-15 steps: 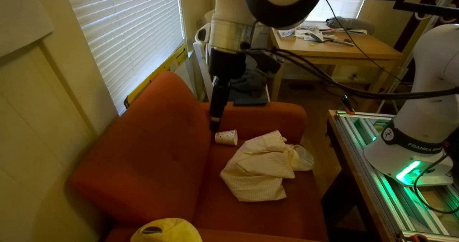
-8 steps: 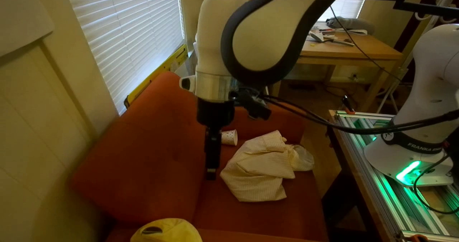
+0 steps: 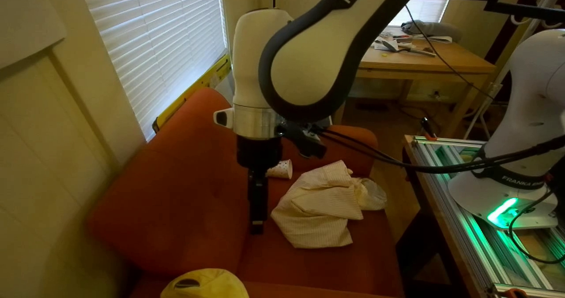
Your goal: Move the yellow case to the seat, then move the towel to the top of the chair
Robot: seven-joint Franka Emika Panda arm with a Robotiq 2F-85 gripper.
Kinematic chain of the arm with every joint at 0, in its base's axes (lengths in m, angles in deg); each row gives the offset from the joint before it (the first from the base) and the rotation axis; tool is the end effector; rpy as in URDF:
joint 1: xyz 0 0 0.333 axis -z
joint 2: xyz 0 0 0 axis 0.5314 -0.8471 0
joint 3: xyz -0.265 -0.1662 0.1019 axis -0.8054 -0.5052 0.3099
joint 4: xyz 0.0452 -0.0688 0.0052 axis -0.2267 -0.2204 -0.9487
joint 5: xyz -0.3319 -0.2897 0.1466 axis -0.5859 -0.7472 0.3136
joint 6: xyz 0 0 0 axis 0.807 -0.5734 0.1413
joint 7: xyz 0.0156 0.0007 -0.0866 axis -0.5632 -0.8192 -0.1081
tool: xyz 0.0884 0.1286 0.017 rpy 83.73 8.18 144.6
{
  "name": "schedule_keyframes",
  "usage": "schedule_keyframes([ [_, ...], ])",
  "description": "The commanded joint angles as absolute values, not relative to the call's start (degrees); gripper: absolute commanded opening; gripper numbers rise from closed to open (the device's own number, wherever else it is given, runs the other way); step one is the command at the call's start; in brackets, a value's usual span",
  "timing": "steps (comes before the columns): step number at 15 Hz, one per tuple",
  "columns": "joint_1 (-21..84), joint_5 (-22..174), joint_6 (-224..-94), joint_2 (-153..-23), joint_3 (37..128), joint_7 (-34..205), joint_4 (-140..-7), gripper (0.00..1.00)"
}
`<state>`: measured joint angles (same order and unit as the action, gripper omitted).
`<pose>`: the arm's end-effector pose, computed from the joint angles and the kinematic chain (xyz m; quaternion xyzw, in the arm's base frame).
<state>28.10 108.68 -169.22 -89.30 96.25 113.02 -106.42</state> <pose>0.5942 0.1630 0.1606 -0.9781 -0.1072 -0.0275 0.1761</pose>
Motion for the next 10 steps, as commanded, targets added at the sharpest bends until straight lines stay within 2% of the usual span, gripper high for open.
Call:
schedule_keyframes([
  [1,27.0,104.6,-174.1,-91.1,95.7,104.5,-106.1,1.00],
  [10,19.6,95.2,-186.5,-103.0,93.0,77.6,-101.4,1.00],
])
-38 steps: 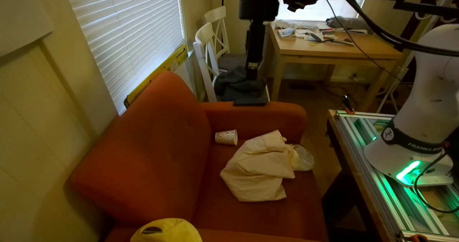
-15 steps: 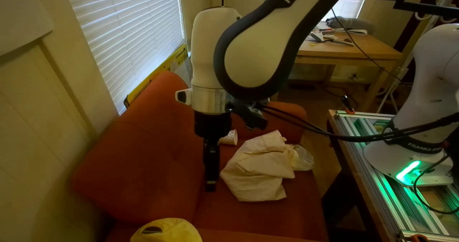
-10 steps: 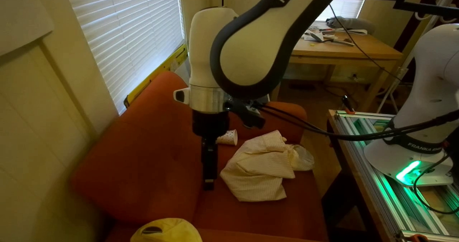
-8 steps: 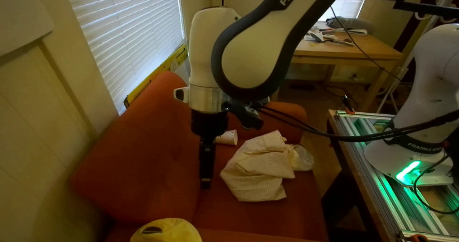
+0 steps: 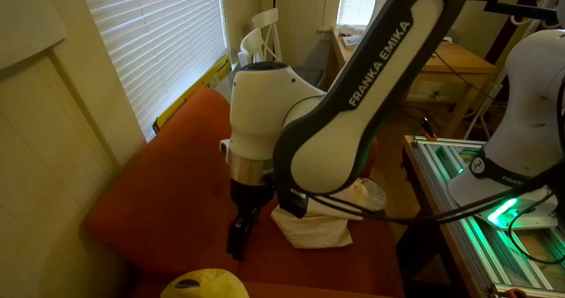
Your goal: Move the yellow case to the seat, then move the towel to the top of the chair
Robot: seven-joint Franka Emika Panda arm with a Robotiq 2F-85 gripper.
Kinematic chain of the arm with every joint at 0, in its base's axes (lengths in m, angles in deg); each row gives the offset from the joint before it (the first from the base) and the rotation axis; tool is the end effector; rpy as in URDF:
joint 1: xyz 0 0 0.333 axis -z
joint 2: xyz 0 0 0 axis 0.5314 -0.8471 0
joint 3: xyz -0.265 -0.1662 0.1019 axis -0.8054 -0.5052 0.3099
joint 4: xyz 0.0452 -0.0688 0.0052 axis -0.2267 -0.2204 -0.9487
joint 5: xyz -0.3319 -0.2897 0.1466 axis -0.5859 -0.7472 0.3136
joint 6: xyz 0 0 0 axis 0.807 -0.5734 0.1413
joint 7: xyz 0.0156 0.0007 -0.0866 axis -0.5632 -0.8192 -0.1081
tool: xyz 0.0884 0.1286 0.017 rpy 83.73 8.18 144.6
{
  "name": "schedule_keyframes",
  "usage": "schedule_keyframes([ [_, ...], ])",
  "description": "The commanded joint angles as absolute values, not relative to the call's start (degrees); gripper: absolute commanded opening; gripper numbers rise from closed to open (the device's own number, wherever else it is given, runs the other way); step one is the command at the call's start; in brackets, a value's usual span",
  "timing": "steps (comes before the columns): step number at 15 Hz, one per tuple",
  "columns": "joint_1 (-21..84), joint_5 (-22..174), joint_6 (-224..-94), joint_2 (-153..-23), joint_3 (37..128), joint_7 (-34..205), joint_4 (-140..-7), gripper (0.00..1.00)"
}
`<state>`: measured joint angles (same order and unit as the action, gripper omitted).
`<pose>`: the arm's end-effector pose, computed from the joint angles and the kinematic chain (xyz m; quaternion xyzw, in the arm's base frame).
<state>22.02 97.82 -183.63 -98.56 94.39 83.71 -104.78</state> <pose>0.5992 0.1952 0.0946 -0.9907 0.0535 -0.0497 0.1145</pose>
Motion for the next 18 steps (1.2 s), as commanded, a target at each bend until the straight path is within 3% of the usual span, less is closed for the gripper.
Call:
schedule_keyframes([
  [1,18.9,95.0,-187.9,-104.2,92.7,76.4,-100.7,1.00],
  [17,14.2,93.4,-196.1,-120.5,90.5,75.2,-87.3,1.00],
  [18,14.3,93.4,-196.1,-121.5,90.9,75.4,-86.1,0.75],
])
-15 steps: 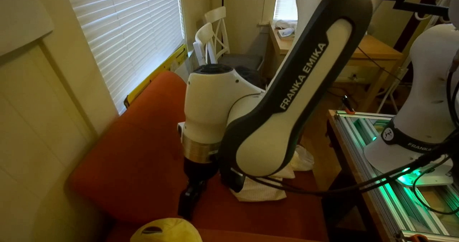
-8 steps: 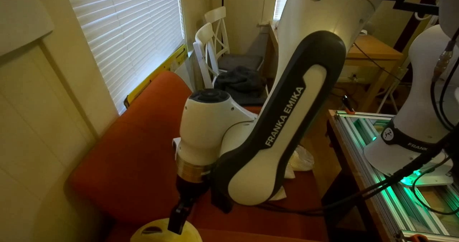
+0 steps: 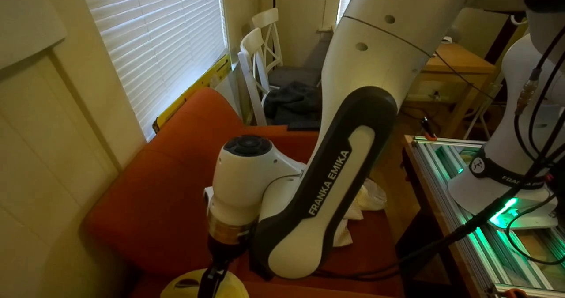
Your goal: Move the yellow case to the seat, then move the towel to the top of the chair
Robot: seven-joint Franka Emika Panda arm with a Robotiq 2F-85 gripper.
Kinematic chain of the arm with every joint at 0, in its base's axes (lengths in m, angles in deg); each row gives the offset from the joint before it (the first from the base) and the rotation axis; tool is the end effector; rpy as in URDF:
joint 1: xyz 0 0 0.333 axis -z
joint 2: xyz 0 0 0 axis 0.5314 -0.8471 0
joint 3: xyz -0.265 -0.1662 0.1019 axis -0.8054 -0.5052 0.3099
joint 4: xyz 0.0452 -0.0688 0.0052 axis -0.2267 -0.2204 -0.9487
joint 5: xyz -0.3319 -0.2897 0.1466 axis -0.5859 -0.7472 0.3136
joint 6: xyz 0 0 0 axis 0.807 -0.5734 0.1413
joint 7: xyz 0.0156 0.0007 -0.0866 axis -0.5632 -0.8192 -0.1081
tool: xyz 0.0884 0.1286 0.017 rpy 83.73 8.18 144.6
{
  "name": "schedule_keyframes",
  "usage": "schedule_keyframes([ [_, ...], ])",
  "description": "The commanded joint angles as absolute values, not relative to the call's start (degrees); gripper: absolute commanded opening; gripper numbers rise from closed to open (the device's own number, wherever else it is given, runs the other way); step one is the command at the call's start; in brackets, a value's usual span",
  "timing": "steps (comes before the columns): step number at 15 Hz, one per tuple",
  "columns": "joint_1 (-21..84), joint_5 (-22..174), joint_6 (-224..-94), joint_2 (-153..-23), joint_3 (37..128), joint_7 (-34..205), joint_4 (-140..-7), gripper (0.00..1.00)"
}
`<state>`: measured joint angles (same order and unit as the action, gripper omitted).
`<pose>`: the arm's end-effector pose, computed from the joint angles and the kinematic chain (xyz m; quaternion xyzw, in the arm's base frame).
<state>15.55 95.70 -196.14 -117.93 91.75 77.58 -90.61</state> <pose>0.6404 0.2439 -0.0054 -0.9852 0.0748 -0.1072 0.1104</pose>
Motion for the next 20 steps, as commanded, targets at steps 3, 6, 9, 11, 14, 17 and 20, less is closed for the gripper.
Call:
schedule_keyframes([
  [3,13.2,93.5,-196.0,-123.5,90.1,74.8,-83.6,0.57],
  [6,12.6,93.4,-194.8,-124.3,89.3,74.5,-82.2,0.36],
  [9,13.6,93.3,-192.3,-124.1,90.3,75.3,-81.7,0.16],
  [11,12.7,92.9,-189.7,-123.7,88.9,74.3,-81.4,0.06],
  [14,13.7,92.3,-182.7,-123.0,89.3,74.1,-80.5,0.07],
  [17,15.7,92.4,-176.0,-122.4,91.0,75.5,-79.4,0.07],
  [20,17.0,92.4,-171.6,-120.8,91.4,76.1,-79.8,0.07],
])
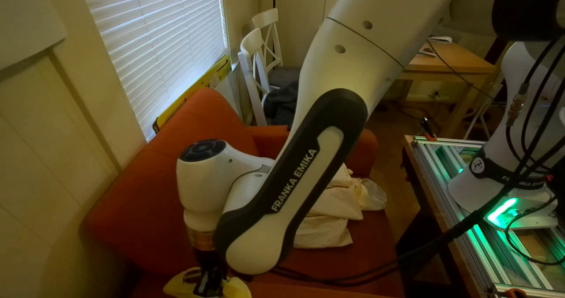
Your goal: Move the yellow case to the seat, then move the towel to the top of the chair
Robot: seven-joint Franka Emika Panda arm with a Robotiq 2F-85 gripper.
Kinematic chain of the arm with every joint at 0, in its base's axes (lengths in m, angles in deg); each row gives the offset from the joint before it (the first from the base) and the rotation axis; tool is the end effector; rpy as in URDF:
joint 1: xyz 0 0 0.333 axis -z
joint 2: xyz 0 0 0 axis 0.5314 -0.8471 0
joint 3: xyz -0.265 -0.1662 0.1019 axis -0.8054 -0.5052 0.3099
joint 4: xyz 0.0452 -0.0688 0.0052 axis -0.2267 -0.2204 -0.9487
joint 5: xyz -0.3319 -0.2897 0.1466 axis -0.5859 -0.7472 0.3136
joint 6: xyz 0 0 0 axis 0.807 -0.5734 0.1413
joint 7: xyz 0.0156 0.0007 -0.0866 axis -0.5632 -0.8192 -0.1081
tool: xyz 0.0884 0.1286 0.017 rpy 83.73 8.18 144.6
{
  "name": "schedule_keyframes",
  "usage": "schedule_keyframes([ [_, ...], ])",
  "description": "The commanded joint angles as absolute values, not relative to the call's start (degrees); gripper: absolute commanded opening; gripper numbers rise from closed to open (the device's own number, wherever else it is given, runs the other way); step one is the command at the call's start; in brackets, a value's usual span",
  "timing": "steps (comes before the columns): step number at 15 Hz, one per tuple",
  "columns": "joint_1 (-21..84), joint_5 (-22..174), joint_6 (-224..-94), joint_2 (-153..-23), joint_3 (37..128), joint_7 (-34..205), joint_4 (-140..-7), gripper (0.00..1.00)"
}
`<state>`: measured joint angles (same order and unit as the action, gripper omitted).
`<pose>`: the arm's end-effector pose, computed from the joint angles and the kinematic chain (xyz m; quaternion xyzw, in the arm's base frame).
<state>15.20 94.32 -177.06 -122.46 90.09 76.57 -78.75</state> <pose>0.6713 0.2540 -0.0145 -0.9930 0.0646 -0.0069 0.0982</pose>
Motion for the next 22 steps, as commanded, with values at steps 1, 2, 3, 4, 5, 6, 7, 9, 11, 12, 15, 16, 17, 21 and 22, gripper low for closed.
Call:
schedule_keyframes([
  [1,17.1,92.3,-170.6,-120.4,91.2,75.9,-79.9,0.07],
  [2,16.9,92.4,-170.3,-119.5,90.2,74.4,-80.8,0.07],
  [3,17.1,92.6,-169.6,-119.1,90.0,73.8,-81.1,0.07],
  [4,17.5,92.9,-169.4,-118.5,89.8,73.5,-81.9,0.07],
  [5,17.8,93.0,-168.8,-118.0,89.7,73.3,-82.3,0.07],
  [6,18.1,92.9,-167.9,-117.5,89.6,73.2,-83.0,0.07],
  [7,18.2,92.8,-166.9,-116.8,89.4,72.9,-83.7,0.07],
  [9,18.7,92.8,-165.0,-115.2,88.9,72.1,-85.6,0.07],
  [11,19.7,93.4,-163.6,-113.2,89.1,72.1,-88.1,0.07],
  [12,19.9,93.6,-163.3,-112.2,88.8,71.5,-89.3,0.07],
  [15,20.6,94.0,-164.2,-109.7,87.7,69.0,-92.7,0.07],
  [16,20.9,94.1,-164.6,-109.1,87.4,68.4,-93.7,0.07],
  [17,20.9,93.9,-165.2,-108.6,86.8,67.5,-94.6,0.07],
  [21,21.4,94.6,-167.0,-107.0,84.8,63.0,-97.8,0.07],
  [22,21.6,95.1,-168.6,-106.7,84.4,62.0,-98.8,0.07],
])
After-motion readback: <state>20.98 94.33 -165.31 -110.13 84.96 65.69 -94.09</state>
